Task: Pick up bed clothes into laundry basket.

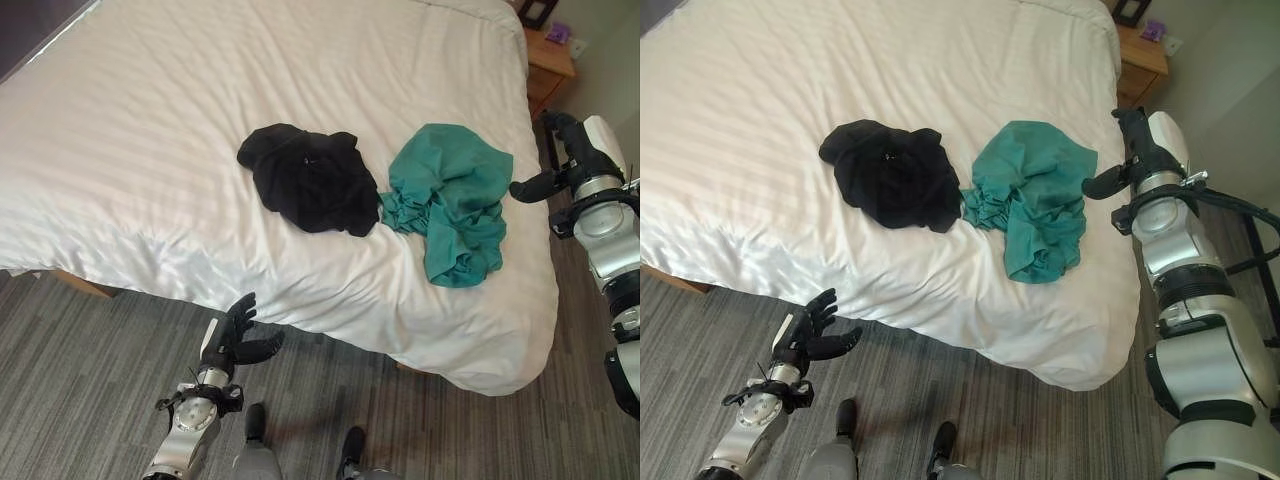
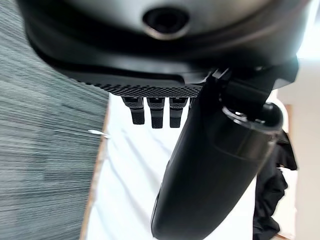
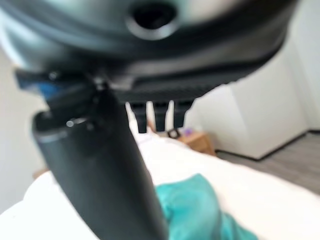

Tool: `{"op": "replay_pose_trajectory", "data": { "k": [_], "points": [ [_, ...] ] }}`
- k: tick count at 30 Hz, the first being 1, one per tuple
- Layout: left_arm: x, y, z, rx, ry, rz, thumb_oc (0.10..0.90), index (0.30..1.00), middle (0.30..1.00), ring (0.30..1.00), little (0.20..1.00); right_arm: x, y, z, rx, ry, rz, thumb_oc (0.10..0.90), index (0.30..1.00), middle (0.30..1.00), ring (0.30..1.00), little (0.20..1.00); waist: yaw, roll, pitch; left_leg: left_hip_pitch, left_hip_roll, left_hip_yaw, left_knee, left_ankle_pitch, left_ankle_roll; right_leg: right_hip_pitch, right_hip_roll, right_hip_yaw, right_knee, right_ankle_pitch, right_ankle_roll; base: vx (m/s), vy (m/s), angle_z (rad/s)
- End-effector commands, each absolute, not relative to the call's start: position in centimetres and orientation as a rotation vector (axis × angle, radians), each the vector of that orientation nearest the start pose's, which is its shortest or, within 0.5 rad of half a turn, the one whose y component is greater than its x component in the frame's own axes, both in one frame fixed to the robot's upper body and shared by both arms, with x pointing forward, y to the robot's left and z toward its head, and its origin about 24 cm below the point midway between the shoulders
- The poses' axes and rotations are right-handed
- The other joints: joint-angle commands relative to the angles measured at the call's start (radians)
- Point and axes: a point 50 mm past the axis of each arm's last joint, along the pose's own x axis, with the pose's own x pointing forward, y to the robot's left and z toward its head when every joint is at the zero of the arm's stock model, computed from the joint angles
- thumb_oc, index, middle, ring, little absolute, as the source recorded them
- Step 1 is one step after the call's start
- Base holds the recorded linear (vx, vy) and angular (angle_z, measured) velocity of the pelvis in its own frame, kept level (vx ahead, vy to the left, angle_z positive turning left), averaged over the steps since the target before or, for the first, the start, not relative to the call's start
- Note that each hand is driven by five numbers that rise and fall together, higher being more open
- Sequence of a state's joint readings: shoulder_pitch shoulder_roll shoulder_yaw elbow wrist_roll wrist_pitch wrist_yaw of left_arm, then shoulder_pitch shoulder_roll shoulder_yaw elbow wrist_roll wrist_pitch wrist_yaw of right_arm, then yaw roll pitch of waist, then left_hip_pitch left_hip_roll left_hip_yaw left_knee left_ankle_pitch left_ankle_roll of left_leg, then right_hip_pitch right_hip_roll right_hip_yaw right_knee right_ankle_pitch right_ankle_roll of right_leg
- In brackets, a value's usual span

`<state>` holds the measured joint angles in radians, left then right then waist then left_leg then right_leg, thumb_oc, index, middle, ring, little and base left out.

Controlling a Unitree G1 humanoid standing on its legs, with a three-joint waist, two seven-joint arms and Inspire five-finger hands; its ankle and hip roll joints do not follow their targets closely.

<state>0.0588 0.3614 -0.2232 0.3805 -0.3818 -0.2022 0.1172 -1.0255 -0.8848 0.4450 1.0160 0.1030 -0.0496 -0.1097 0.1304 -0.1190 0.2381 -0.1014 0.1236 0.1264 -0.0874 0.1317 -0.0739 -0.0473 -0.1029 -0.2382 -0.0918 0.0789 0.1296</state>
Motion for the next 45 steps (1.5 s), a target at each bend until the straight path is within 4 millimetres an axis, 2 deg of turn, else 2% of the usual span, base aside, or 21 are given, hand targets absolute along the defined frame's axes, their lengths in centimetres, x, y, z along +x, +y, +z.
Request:
{"op": "replay_pose_trajectory", "data": {
  "k": [1,4,6,9,12,14,18,19,20,21,24,26,28,29,30,32,34,37,41,43,45],
  "points": [
    [22.8,20.5,-1.1,0.02,0.128,0.026,0.8,0.9,0.9,0.9,0.9,37.4,-32.4,28.6,-0.772,-0.242,-0.408,0.8,0.9,0.9,0.9,0.9,0.028,-0.026,-0.038,-0.039,-0.001,0.018,0.0,-0.028,-0.053,-0.027,-0.029,-0.016,0.004,0.029,0.08,0.0,0.0,0.0],
    [22.1,20.8,-1.9,0.022,0.163,0.044,0.8,0.9,0.9,0.9,0.9,38.3,-29.9,28.2,-0.772,-0.278,-0.322,0.8,0.9,0.9,0.9,0.9,0.027,-0.02,-0.03,-0.049,0.015,0.028,0.0,-0.021,-0.06,-0.038,-0.027,-0.015,0.004,0.028,0.079,0.0,-0.033,-0.04],
    [21.4,21.0,-2.6,0.016,0.202,0.059,0.8,0.9,0.9,0.9,0.9,39.2,-27.2,26.5,-0.793,-0.285,-0.246,0.8,0.9,0.9,0.9,0.9,0.031,-0.014,-0.025,-0.051,0.021,0.032,0.0,-0.016,-0.061,-0.038,-0.023,-0.008,0.004,0.027,0.072,0.01,-0.052,-0.04],
    [21.2,21.1,-2.7,0.018,0.207,0.052,0.8,0.9,0.9,0.9,0.9,39.8,-26.2,25.6,-0.861,-0.26,-0.241,0.8,0.9,0.9,0.9,0.9,0.041,-0.003,-0.023,-0.056,0.023,0.029,0.0,-0.014,-0.063,-0.044,-0.023,-0.006,0.004,0.025,0.07,0.02,-0.038,-0.09],
    [21.2,20.9,-2.6,0.019,0.204,0.037,0.8,0.9,0.9,0.9,0.9,40.3,-26.1,24.9,-0.904,-0.207,-0.258,0.8,0.9,0.9,0.9,0.9,0.053,0.013,-0.015,-0.068,0.024,0.023,0.0,-0.009,-0.067,-0.056,-0.024,-0.008,0.004,0.025,0.069,0.0,-0.012,-0.02],
    [21.5,20.6,-2.6,0.01,0.206,0.021,0.8,0.9,0.9,0.9,0.9,40.8,-26.7,23.7,-0.909,-0.116,-0.309,0.8,0.9,0.9,0.9,0.9,0.072,0.041,-0.006,-0.101,0.024,0.011,0.0,0.003,-0.075,-0.08,-0.025,-0.019,0.004,0.024,0.068,-0.04,-0.019,0.04],
    [21.4,20.3,-4.1,0.038,0.279,0.005,0.8,0.9,0.9,0.9,0.9,40.7,-28.0,21.7,-0.906,0.014,-0.319,0.8,0.9,0.9,0.9,0.9,0.102,0.075,-0.008,-0.137,0.026,-0.002,0.0,0.018,-0.087,-0.1,-0.028,-0.038,0.004,0.017,0.072,0.0,-0.013,0.22],
    [21.0,20.5,-4.9,0.052,0.317,0.014,0.8,0.9,0.9,0.9,0.9,40.7,-28.1,21.7,-0.917,0.022,-0.316,0.4,0.3,0.3,0.3,0.3,0.105,0.078,-0.012,-0.137,0.026,-0.003,0.0,0.019,-0.088,-0.097,-0.028,-0.041,0.004,0.015,0.072,0.0,0.0,0.0],
    [21.0,20.5,-4.9,0.052,0.316,0.013,0.8,0.9,0.9,0.9,0.9,40.7,-28.1,21.8,-0.917,0.021,-0.316,0.4,0.3,0.3,0.3,0.3,0.105,0.079,-0.011,-0.136,0.027,-0.004,0.0,0.019,-0.089,-0.097,-0.028,-0.041,0.004,0.015,0.072,0.0,0.0,0.0],
    [19.8,21.3,-7.0,0.063,0.421,0.064,0.8,0.9,0.9,0.9,0.9,40.8,-27.8,22.1,-0.941,0.01,-0.302,0.4,0.3,0.3,0.3,0.3,0.108,0.081,-0.018,-0.128,0.028,-0.001,0.0,0.019,-0.09,-0.084,-0.029,-0.043,0.004,0.011,0.071,0.0,0.0,0.0],
    [17.4,23.3,-9.9,0.105,0.595,0.174,0.8,0.9,0.9,0.9,0.9,41.1,-26.4,24.5,-0.984,-0.089,-0.281,0.4,0.3,0.3,0.3,0.3,0.095,0.072,-0.033,-0.099,0.033,0.011,0.0,0.014,-0.092,-0.058,-0.03,-0.039,0.004,0.007,0.07,0.03,0.019,0.0],
    [15.5,24.6,-11.5,0.112,0.709,0.265,0.8,0.9,0.9,0.9,0.9,41.1,-25.1,27.8,-0.996,-0.224,-0.281,0.4,0.3,0.3,0.3,0.3,0.073,0.057,-0.046,-0.068,0.033,0.022,0.0,0.003,-0.091,-0.034,-0.033,-0.031,0.004,0.005,0.071,0.06,0.041,0.03],
    [13.3,25.9,-12.8,0.116,0.815,0.35,0.8,0.9,0.9,0.9,0.9,40.3,-24.9,31.6,-1.006,-0.357,-0.319,0.4,0.3,0.3,0.3,0.3,0.048,0.036,-0.065,-0.035,0.033,0.033,0.0,-0.013,-0.089,-0.008,-0.034,-0.022,0.004,0.003,0.073,0.09,0.039,0.0],
    [12.4,26.5,-13.2,0.123,0.859,0.385,0.8,0.9,0.9,0.9,0.9,39.5,-25.3,33.5,-1.014,-0.418,-0.35,0.4,0.3,0.3,0.3,0.3,0.035,0.026,-0.078,-0.022,0.033,0.039,0.0,-0.017,-0.087,0.001,-0.037,-0.018,0.004,0.005,0.074,0.06,0.024,-0.04],
    [12.4,26.5,-13.2,0.123,0.859,0.385,0.8,0.9,0.9,0.9,0.9,39.5,-25.3,33.5,-1.014,-0.418,-0.35,0.4,0.3,0.3,0.3,0.3,0.035,0.025,-0.079,-0.023,0.033,0.038,0.0,-0.017,-0.087,0.0,-0.037,-0.018,0.004,0.005,0.074,0.09,0.054,-0.04],
    [9.3,28.3,-14.0,0.115,0.98,0.526,0.8,0.9,0.9,0.9,0.9,36.6,-27.4,38.3,-1.005,-0.575,-0.465,0.4,0.3,0.3,0.3,0.3,-0.006,0.003,-0.114,0.017,0.028,0.048,0.0,-0.037,-0.085,0.028,-0.046,-0.006,0.004,0.002,0.08,0.09,0.082,-0.03],
    [7.6,29.0,-14.3,0.073,1.033,0.619,0.8,0.9,0.9,0.9,0.9,34.3,-30.1,39.8,-0.946,-0.631,-0.555,0.4,0.3,0.3,0.3,0.3,-0.027,-0.005,-0.139,0.036,0.024,0.053,0.0,-0.046,-0.08,0.042,-0.051,-0.005,0.004,0.006,0.082,0.07,0.071,0.03],
    [5.5,29.9,-14.4,0.005,1.068,0.747,0.8,0.9,0.9,0.9,0.9,30.6,-34.0,40.6,-0.916,-0.677,-0.701,0.4,0.3,0.3,0.3,0.3,-0.056,-0.004,-0.167,0.058,0.017,0.058,0.0,-0.059,-0.075,0.059,-0.058,-0.003,0.004,0.008,0.088,0.08,0.055,0.03],
    [4.4,30.6,-14.2,-0.086,1.038,0.889,0.8,0.9,0.9,0.9,0.9,27.0,-37.0,39.0,-0.81,-0.744,-0.795,0.4,0.3,0.3,0.3,0.3,-0.098,0.014,-0.186,0.084,0.011,0.066,0.0,-0.077,-0.068,0.071,-0.068,0.003,0.004,0.016,0.096,0.05,0.046,0.12],
    [4.0,31.6,-13.7,-0.082,1.023,0.926,0.8,0.9,0.9,0.9,0.9,25.9,-39.3,35.8,-0.789,-0.648,-0.843,0.4,0.3,0.3,0.3,0.3,-0.11,0.014,-0.192,0.096,0.009,0.075,0.0,-0.083,-0.065,0.07,-0.073,0.014,0.004,0.022,0.101,0.03,0.031,0.08],
    [3.8,32.5,-13.3,-0.049,1.023,0.935,0.8,0.9,0.9,0.9,0.9,25.5,-40.5,33.7,-0.763,-0.583,-0.843,0.4,0.3,0.3,0.3,0.3,-0.109,0.007,-0.196,0.107,0.009,0.082,0.0,-0.087,-0.063,0.07,-0.075,0.023,0.004,0.025,0.102,0.02,0.026,0.06]
  ]
}}
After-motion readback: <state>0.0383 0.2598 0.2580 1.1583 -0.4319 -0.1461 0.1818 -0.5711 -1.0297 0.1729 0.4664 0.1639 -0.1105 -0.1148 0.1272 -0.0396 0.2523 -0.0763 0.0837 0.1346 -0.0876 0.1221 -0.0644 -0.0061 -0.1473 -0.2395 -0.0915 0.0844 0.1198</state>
